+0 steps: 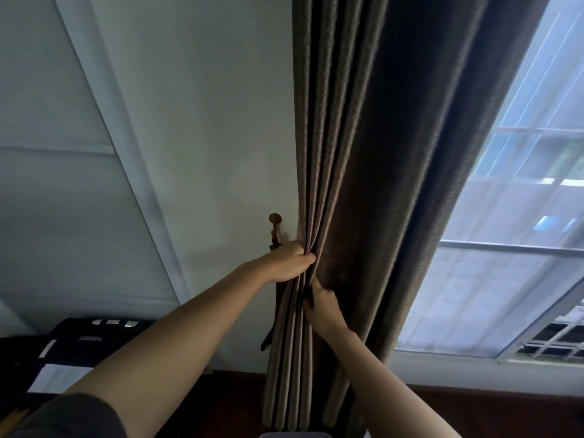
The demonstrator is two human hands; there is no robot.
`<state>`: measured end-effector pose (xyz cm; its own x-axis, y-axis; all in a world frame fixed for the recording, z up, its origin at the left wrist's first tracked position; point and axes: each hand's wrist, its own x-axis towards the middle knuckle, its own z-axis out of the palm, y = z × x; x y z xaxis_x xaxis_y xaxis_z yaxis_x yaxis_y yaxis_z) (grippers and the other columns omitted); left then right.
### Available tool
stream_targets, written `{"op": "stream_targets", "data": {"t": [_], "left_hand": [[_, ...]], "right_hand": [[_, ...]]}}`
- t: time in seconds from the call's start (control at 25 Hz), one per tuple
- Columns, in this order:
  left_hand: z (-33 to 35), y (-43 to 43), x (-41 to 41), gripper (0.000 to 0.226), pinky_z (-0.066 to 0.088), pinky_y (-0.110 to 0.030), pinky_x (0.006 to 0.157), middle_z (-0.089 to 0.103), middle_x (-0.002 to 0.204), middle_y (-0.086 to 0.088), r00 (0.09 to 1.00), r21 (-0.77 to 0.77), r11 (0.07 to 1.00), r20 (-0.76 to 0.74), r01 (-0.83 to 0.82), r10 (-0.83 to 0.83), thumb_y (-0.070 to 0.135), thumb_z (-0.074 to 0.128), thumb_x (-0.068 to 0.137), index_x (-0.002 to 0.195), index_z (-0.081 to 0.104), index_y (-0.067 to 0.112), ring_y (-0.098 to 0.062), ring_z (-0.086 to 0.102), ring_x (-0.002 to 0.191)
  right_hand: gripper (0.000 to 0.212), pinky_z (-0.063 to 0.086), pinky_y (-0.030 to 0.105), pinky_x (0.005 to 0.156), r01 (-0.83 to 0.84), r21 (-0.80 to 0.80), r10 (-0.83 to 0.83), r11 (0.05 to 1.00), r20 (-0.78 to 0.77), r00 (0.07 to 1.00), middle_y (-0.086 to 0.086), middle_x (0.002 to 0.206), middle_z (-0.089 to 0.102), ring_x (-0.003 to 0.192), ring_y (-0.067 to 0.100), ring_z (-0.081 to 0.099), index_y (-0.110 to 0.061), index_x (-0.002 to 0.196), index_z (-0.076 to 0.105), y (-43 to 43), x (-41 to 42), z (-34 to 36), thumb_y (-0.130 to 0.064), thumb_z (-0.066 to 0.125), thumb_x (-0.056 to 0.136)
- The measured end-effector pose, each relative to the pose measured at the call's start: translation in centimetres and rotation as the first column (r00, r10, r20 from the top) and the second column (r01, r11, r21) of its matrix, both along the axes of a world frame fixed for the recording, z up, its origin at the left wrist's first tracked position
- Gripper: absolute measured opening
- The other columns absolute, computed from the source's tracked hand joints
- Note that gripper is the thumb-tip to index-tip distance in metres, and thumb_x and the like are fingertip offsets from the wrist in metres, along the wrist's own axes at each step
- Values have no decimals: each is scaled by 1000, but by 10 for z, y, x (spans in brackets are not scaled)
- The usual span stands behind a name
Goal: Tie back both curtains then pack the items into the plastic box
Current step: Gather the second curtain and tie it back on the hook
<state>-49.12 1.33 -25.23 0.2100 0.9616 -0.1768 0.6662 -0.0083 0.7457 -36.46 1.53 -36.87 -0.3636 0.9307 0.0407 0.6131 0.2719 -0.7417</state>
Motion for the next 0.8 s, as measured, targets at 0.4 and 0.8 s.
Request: {"op": "stream_targets", "data": {"t": [0.4,0.8], "left_hand": [[-16,8,-4,25,50,-41,65,58,76,-14,976,191,964,-77,-186,203,21,43,96,90,57,1,-23,56,66],[-21,-1,-10,21,44,-38,67,55,79,-13,986,195,967,50,-167,160,19,41,97,92,56,5,-23,54,72]], "right_hand": [[58,29,45,113,395,586,-295,708,-263,919,18,144,39,136,27,33,-14,133,43,-19,28,45,-6,61,78],[49,44,28,82,400,297,-352,867,-204,914,22,118,63,106,38,61,-3,135,41,47,53,122,-4,54,88]]}}
